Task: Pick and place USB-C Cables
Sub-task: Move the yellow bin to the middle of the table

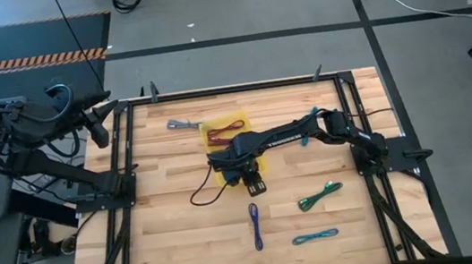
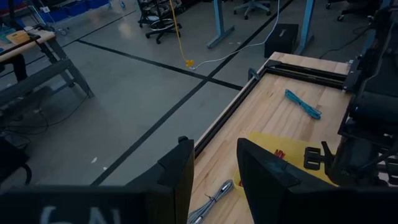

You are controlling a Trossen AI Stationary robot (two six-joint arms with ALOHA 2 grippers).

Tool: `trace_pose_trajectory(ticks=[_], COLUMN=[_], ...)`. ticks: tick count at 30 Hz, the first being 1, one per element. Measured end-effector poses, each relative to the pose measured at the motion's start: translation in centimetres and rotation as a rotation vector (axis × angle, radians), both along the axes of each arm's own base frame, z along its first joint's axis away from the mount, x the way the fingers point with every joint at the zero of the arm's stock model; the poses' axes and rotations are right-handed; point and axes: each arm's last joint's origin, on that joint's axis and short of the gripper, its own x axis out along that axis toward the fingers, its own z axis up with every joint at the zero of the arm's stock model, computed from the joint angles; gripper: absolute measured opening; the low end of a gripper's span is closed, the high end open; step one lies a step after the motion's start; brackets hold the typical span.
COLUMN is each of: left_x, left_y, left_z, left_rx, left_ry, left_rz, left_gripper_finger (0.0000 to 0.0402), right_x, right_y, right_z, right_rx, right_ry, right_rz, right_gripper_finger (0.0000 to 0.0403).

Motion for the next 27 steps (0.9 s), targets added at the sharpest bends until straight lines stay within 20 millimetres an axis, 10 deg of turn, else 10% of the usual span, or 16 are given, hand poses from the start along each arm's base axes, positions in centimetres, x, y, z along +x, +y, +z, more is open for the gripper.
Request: trace_pose_trajectory(ticks=[8, 27], left_x=[0.0, -0.1], left_y=[0.0, 0.0], left_z=[0.0, -0.2], left_rx=[-0.005, -0.007], left_ry=[-0.004, 0.030], left_rz=[0.002, -0.020], left_gripper_finger=[0.0130, 0.0130], right_x=[-0.1, -0.6], right_y=[-0.3, 4.0], right_z=[-0.6, -1.4], right_rx=[-0.070, -0.118], right_ry=[0.009, 0.014], right_rz=[-0.072, -0.327], right_gripper_finger=[0.0014, 0.0003])
